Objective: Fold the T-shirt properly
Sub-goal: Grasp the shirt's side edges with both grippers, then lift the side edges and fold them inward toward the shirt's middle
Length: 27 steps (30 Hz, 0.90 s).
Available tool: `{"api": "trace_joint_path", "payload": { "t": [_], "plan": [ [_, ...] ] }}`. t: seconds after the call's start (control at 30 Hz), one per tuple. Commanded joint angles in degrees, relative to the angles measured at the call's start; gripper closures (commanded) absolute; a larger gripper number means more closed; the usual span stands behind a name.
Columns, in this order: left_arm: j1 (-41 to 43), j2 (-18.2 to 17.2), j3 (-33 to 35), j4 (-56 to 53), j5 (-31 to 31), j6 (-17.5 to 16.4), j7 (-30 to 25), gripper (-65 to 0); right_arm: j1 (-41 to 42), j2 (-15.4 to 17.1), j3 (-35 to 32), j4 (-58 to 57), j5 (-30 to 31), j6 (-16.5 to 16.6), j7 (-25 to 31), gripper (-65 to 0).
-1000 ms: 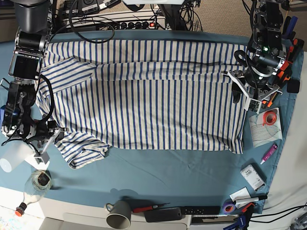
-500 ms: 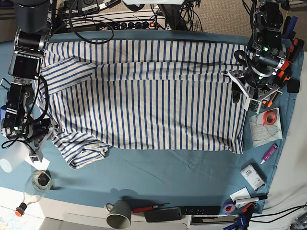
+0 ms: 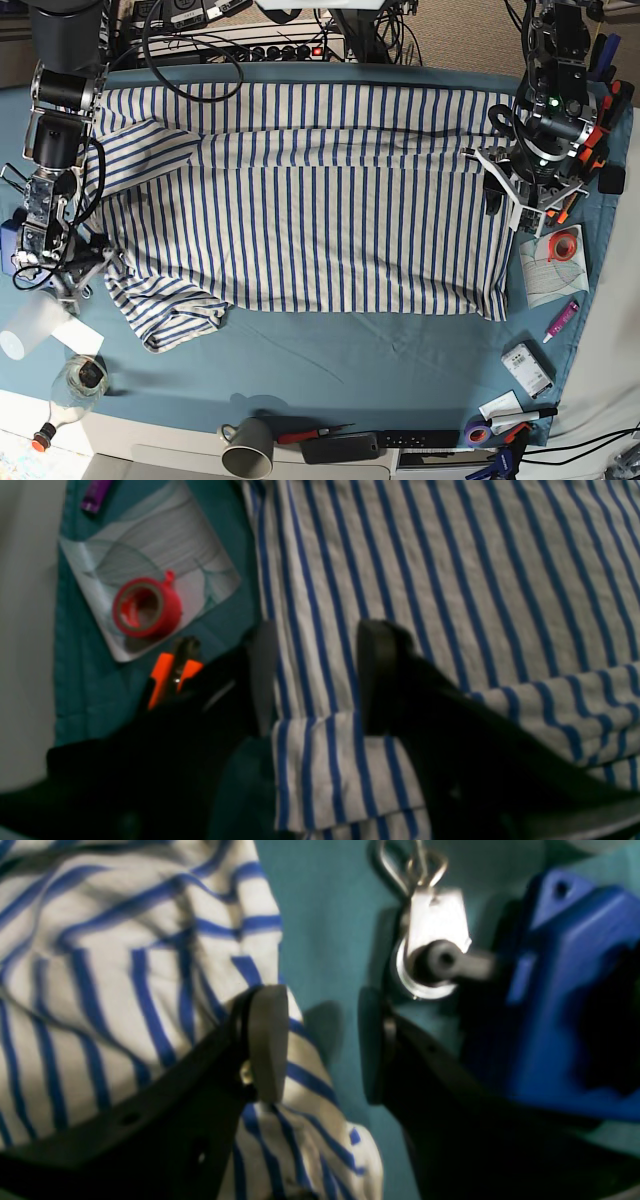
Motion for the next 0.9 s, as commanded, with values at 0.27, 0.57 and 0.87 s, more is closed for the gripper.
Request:
{"api": "trace_joint_path", "payload": {
  "t": [0.27,0.57,0.87],
  "plan": [
    [-0.52,-0.44,-0.33,0.92,-0.15,0.17,-1.79,-27.1,1.79,-4.63,0.22,-1.07,3.61,2.05,-2.60,-0.3],
    [-0.55,-0.44,-0.33,0.92,-0.15,0.17,-1.81,-27.1,1.70,-3.41,0.26,-0.31,12.11,4.28,-10.19,0.0],
    [-0.52,-0.13,-0.33,0.92,-0.15,0.20,-1.81,-27.1,-1.05,2.14,0.26,10.88,25.88,5.62,-18.21,0.0]
  ]
}}
